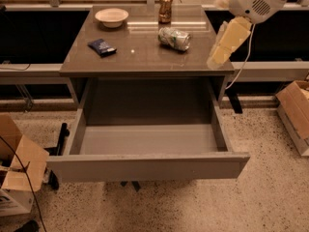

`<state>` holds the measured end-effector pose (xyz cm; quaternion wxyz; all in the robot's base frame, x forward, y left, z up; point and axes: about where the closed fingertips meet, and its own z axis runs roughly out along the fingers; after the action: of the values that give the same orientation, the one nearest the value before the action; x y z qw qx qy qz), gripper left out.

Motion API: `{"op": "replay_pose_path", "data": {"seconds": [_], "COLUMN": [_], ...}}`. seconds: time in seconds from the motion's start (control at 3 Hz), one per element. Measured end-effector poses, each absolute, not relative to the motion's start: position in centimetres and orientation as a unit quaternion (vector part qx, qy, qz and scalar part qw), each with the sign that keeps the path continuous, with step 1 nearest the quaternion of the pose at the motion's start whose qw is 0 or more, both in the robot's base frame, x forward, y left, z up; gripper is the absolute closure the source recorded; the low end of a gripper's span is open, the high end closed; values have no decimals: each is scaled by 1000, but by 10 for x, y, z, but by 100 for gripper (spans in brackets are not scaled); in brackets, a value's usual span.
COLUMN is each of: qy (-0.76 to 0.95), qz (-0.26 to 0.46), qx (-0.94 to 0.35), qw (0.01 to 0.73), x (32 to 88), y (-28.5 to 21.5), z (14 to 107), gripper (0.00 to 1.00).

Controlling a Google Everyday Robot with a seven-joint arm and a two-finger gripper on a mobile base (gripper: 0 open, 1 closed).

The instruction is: Place 7up can into top drawer

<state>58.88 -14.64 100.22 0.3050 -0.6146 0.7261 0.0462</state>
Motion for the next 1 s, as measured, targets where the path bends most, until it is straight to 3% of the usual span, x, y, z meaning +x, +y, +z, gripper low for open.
{"op": "replay_pose_path", "data": {"seconds": [0.67, 1.0], "qy": [729, 728], "qz": [70, 99], "qx": [-591, -565], "qw": [337, 377], "x": [610, 650], "y": [-125, -118], "z": [973, 958], "gripper": [0, 0]}}
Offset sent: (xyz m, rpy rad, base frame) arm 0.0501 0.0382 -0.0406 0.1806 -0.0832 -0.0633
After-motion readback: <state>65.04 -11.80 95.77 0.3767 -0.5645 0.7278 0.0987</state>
